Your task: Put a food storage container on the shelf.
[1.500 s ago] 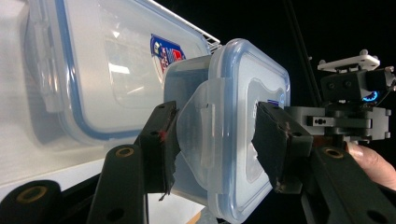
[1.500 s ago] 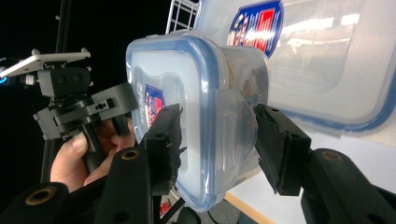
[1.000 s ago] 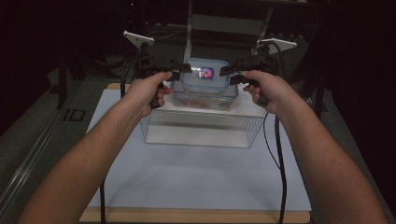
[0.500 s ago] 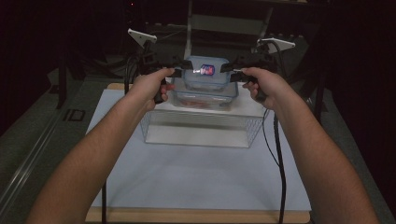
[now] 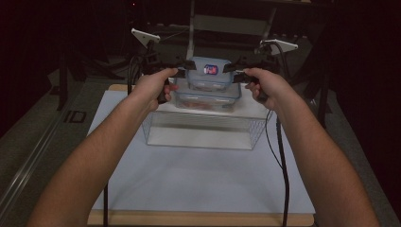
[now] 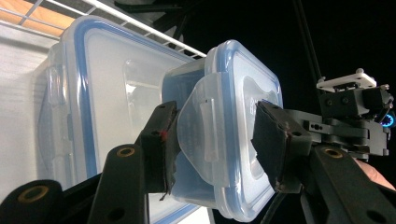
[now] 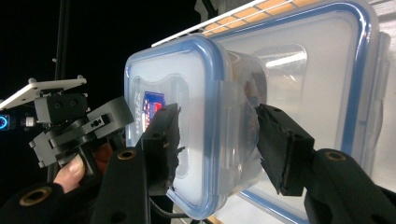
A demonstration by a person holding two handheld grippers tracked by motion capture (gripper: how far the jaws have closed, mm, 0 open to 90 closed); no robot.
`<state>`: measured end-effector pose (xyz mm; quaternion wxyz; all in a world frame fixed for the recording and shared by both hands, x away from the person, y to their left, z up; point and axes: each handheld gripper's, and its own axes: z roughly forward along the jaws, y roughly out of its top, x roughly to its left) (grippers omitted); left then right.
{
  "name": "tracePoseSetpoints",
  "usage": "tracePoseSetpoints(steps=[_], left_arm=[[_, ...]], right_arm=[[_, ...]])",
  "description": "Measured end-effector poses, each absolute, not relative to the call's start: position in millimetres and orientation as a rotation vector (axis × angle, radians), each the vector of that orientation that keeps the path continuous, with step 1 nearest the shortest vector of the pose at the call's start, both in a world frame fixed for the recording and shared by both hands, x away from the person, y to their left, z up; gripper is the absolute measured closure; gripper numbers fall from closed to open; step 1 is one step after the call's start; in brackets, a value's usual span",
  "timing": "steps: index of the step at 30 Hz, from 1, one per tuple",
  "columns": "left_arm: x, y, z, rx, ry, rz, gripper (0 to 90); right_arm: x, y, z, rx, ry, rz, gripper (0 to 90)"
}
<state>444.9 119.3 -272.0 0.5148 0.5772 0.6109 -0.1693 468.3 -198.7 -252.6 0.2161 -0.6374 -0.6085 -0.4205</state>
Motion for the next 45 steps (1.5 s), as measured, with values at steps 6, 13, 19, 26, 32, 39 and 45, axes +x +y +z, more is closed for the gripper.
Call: tracePoseSetpoints(steps=[6,13,19,26,32,39,45], left_arm=[[445,118,-276,1.378,1.457,-0.418,50.9],[448,120,-280,1.354,1.450,-0.438,49.1],[447,119,-279,1.332,1.416,-0.454,36.7],[442,127,-275,1.357,1.390,-0.414,31.8],[432,133,-270,1.386,1.347,-0.376,29.9],[415,129,-265,1.423,1.286,-0.351,30.2],[395,125,-262,1.456,1.232,-0.310,44.8]], right_arm=[[469,-200,-254,-1.779,-1.684,-1.182,49.1],[470,-199,-256,-1.776,-1.688,-1.200,47.8],[469,-195,-257,-1.758,-1.716,-1.206,35.0],[464,-202,-254,-1.767,-1.727,-1.230,32.1],[455,-211,-249,-1.770,-1.761,-1.250,32.4],[440,-214,-246,-1.754,-1.810,-1.274,36.5],[423,-214,-251,-1.741,-1.884,-1.273,40.7]])
